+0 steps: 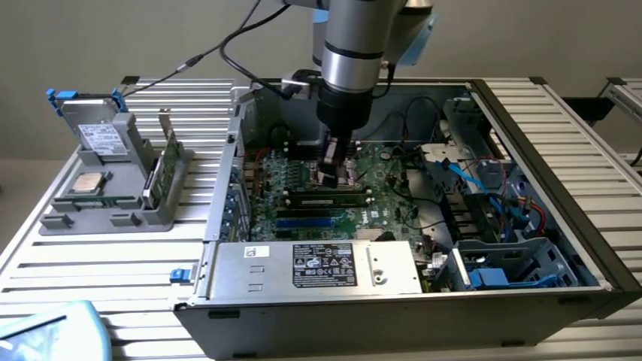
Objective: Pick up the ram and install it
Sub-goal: 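Press down the ram until it locks into place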
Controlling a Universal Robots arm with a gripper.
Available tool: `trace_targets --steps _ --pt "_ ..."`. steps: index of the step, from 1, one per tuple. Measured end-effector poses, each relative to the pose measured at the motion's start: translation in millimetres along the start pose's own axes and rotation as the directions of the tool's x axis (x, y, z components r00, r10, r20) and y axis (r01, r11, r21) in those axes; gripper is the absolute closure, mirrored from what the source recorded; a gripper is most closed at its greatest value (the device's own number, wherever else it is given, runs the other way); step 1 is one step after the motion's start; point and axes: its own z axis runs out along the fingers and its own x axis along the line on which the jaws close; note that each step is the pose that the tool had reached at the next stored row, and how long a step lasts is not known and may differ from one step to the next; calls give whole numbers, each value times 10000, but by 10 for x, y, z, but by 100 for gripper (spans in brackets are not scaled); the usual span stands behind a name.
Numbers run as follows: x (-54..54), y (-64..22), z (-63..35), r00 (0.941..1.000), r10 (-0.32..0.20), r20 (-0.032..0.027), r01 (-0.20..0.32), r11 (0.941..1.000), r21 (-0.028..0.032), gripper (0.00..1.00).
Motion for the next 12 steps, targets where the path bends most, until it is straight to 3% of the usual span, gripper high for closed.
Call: trace_targets --steps 6,12 --pt "-2 -1 12 9948 1016 46 -1015 9947 -146 90" --pt "-3 -1 23 9795 2011 76 -2008 9792 -293 90"
